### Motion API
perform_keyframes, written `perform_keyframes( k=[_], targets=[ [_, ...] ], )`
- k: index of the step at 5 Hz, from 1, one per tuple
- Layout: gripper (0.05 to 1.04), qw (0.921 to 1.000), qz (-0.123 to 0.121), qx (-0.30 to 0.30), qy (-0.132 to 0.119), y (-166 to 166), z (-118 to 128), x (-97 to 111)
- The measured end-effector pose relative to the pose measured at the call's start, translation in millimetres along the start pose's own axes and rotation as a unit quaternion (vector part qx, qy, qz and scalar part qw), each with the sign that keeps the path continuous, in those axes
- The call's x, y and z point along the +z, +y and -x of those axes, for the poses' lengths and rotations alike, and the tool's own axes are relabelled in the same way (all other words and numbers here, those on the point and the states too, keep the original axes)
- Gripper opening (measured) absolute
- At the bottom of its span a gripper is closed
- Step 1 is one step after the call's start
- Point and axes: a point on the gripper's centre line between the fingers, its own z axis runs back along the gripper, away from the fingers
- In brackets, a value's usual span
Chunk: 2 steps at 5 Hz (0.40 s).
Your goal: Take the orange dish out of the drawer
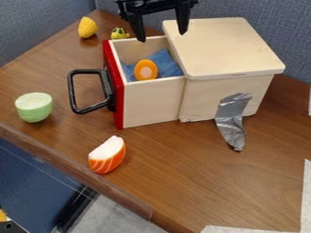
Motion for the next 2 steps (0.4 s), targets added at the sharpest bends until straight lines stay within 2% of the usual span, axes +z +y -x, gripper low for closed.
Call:
perform_keyframes(
  k=[1, 2],
  targets=[
    [1.001, 0.9998, -0.009, 0.002, 0.016, 3.7, 4.3, -11.5],
    [1.001, 0.9996, -0.022, 0.005, 0.015, 10.6, 0.9, -23.3]
  ],
)
